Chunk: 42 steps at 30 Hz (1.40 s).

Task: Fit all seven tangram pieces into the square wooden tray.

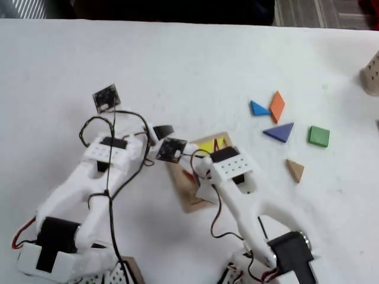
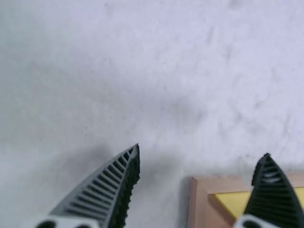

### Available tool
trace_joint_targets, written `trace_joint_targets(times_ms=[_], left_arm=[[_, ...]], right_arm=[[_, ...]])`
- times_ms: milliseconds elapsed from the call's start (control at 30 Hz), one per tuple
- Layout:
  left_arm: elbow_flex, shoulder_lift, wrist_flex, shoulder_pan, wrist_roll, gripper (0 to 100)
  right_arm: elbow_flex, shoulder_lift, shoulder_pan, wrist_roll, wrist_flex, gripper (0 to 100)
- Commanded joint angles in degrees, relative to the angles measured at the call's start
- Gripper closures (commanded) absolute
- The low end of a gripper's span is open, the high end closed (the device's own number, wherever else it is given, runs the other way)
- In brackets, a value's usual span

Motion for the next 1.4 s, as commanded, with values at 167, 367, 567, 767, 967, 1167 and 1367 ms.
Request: trace_joint_targets(times_ms=[167,367,567,767,967,1167,1367], left_arm=[[-1.93,-0.4,-0.97,-0.4,-0.53,63],[-1.93,-0.4,-0.88,-0.4,-0.53,63],[-1.93,-0.4,-0.97,-0.4,-0.53,63],[-1.93,-0.4,-1.05,-0.4,-0.53,63],[-1.93,-0.4,-0.88,-0.4,-0.53,63],[-1.93,-0.4,-0.79,-0.4,-0.53,63],[-1.93,-0.4,-0.79,-0.4,-0.62,63]], right_arm=[[-1.14,1.36,-1.89,-0.97,2.77,67.9],[-1.05,1.36,-2.33,-18.11,-1.36,67.9],[-1.49,1.36,-2.33,-30.33,-3.38,67.9],[-2.02,1.36,-4.26,-32.62,-3.65,67.9],[-5.36,-0.48,-5.23,-30.15,1.8,67.7],[-5.45,-2.15,-5.49,-28.48,4.97,67.7],[-2.46,-1.8,-9.01,-28.13,2.77,67.7]])
